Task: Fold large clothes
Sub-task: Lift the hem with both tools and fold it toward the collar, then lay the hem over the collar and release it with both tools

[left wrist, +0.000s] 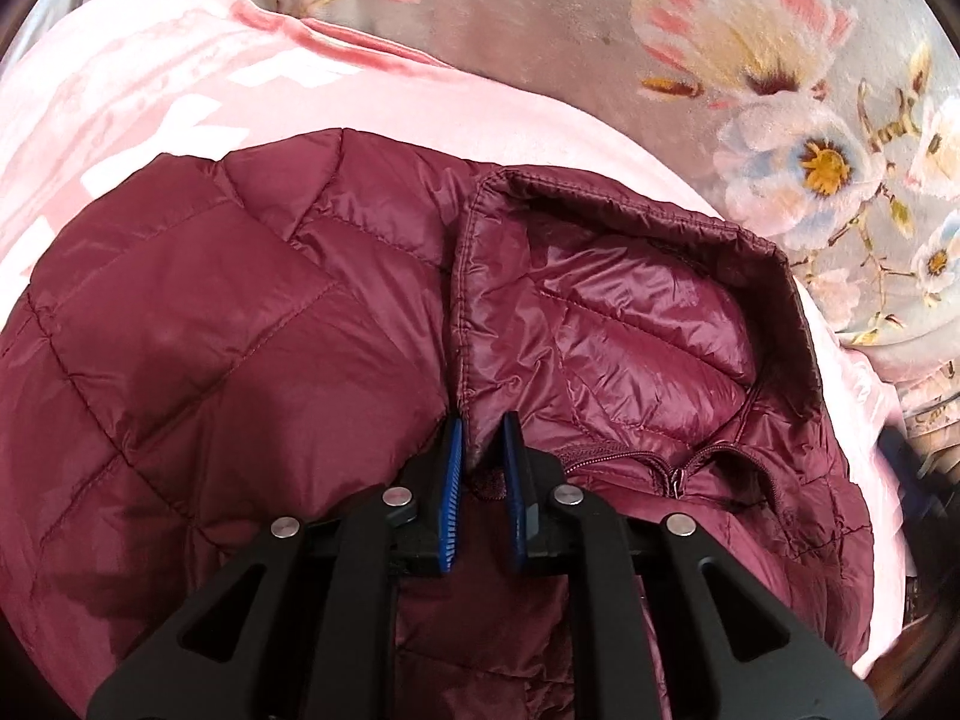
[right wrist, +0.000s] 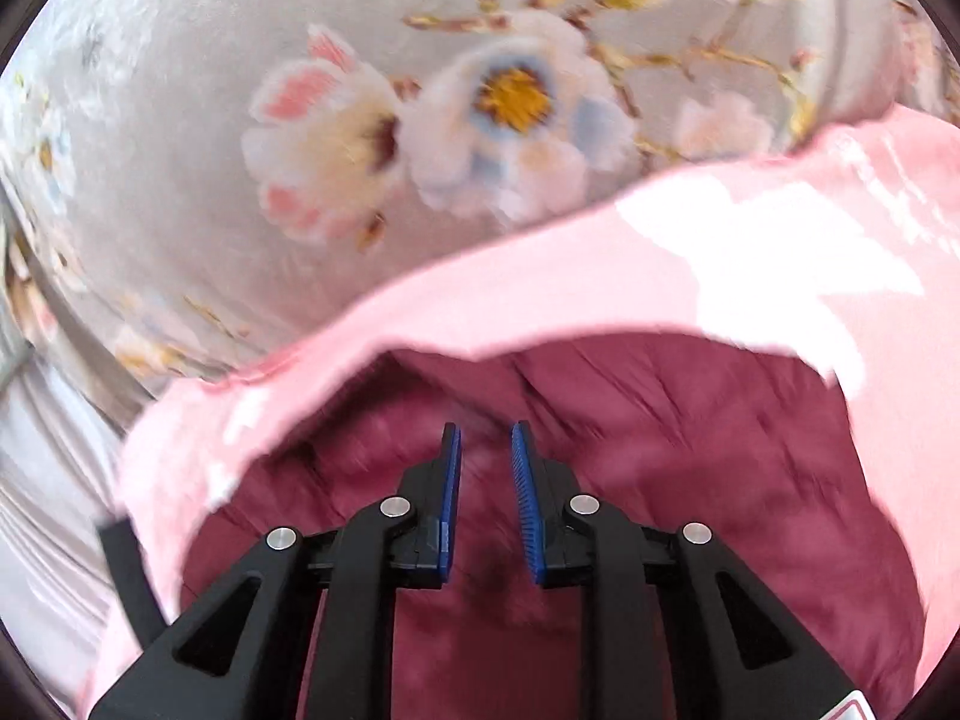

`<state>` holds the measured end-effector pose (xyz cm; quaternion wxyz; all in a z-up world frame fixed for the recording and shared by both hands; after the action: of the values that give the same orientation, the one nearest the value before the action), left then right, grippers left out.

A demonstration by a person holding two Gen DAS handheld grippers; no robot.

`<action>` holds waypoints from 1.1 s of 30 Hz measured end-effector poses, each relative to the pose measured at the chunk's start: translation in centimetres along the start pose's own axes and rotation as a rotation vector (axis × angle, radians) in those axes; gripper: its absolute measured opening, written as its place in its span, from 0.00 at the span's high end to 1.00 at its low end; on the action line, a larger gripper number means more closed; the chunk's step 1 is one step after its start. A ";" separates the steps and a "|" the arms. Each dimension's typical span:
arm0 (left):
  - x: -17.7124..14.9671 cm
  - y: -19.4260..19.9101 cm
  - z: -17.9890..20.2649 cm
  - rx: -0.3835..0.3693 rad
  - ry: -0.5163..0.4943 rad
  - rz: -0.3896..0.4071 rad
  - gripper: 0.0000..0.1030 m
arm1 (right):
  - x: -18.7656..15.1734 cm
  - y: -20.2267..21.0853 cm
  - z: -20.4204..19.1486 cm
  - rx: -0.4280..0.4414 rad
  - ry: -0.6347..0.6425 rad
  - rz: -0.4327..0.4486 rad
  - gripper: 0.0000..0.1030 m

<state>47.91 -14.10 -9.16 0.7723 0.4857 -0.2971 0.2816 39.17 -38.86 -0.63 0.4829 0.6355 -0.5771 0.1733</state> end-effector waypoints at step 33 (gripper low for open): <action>4.6 -6.3 0.1 0.172 -0.077 -0.032 0.77 | -3.9 -9.1 0.8 -0.166 0.176 -0.219 1.00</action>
<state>55.50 -15.87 -9.43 0.7201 0.5655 -0.2933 0.2750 46.02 -38.50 -7.81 0.5987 0.6348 -0.4719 0.1262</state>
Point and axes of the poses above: each gripper's, at about its wrist camera, not at the fingertips, and y roughly against the way its jaws point, z to its right, x to its top, the point moved 5 cm from there along -y, roughly the way its jaws point, and after that the axes turned 12 degrees about z, right-handed, at the moved point
